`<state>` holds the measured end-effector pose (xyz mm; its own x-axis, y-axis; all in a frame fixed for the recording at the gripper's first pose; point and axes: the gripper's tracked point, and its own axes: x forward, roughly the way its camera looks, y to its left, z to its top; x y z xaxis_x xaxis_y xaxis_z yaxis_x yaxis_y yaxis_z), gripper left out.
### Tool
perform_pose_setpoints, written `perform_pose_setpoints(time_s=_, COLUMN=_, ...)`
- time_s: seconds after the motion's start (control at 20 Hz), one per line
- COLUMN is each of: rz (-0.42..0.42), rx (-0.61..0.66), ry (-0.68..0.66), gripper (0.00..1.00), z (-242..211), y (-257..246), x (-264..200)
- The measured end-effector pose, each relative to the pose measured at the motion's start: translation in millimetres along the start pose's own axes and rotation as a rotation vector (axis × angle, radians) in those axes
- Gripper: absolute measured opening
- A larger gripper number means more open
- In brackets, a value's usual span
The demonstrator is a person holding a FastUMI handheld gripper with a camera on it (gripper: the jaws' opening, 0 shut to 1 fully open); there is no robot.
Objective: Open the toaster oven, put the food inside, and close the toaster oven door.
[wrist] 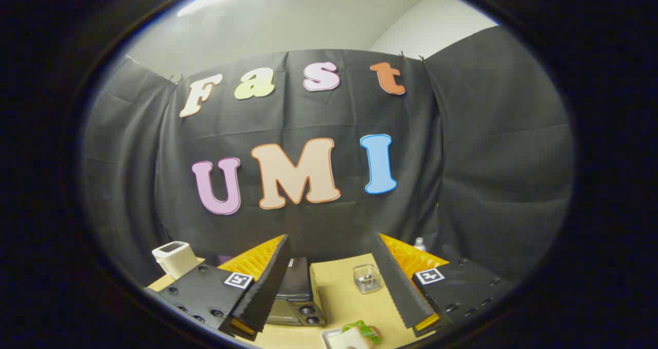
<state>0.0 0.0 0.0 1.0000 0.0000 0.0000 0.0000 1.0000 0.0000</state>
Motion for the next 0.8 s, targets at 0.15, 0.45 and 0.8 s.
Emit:
perform_pose_setpoints(time_s=0.15, rz=-0.020, rx=-0.058, ry=-0.022, gripper=0.98, z=5.8, y=9.7, x=-5.4)
perform_pose_setpoints(time_s=0.45, rz=-0.025, rx=-0.037, ry=-0.007, gripper=0.98, z=3.4, y=29.6, x=-10.6)
perform_pose_setpoints(time_s=0.8, rz=-0.049, rx=-0.026, ry=0.001, gripper=0.98, z=-2.9, y=32.3, x=-12.8)
